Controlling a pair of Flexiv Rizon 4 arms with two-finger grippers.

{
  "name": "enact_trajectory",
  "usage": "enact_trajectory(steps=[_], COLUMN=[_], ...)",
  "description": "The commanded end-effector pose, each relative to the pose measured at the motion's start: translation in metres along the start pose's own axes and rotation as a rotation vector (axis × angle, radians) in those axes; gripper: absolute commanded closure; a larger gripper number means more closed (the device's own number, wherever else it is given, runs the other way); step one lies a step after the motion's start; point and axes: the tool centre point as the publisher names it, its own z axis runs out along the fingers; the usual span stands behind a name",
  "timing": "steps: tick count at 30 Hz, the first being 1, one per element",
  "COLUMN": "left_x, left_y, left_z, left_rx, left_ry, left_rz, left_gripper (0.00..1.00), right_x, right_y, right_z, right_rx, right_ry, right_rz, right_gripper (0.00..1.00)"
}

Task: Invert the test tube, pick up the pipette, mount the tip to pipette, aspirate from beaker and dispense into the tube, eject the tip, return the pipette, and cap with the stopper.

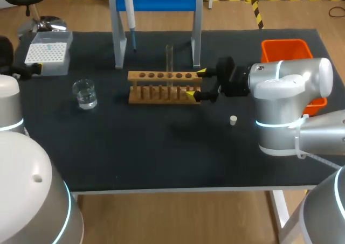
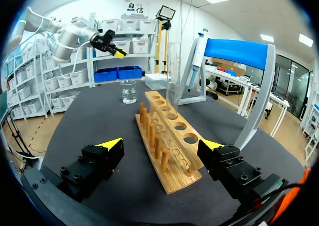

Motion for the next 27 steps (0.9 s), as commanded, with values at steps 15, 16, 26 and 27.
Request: enact_trajectory(steps=[15,16,26,27], left_x=[-0.022,-0.023,-0.034,-0.035], left_y=[-0.018,-0.019,-0.026,-0.025], left_z=[0.101,0.104,0.134,0.137], left_rx=[0.027,0.028,0.037,0.034], left_ry=[-0.009,-0.009,-0.01,-0.011], left_rz=[0.015,0.016,-0.003,-0.007], left_gripper=[0.0,0.0,0.0,0.0], right_x=[-0.001,-0.001,-0.001,-0.001], right_y=[0.0,0.0,0.0,0.0], right_z=[-0.001,-0.001,-0.001,-0.001], right_rx=[0.001,0.001,0.001,0.001], right_ry=[0.002,0.002,0.002,0.002], right_rz=[0.0,0.0,0.0,0.0], right_gripper=[0.0,0.0,0.0,0.0])
